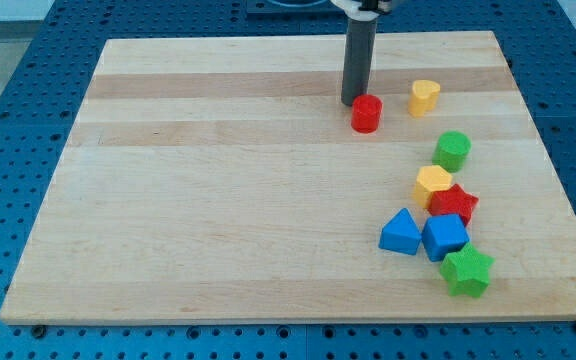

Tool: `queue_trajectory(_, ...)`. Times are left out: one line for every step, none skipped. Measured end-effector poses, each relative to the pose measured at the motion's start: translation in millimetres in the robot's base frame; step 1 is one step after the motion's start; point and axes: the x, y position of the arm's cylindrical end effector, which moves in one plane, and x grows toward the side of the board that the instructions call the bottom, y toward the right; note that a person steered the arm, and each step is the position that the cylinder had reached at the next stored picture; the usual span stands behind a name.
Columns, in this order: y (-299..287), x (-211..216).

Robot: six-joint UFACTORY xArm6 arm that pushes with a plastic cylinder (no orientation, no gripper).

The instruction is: Nudge the red circle a bi right

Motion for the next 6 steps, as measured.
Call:
queue_trajectory(0.9, 14.1)
queue_trajectory(0.9, 20.5)
queue_trajectory(2.1, 40.2)
queue_trajectory(4.5, 63.2)
queue_trajectory(4.8, 87.9)
queue_trajectory(5.1, 109.4)
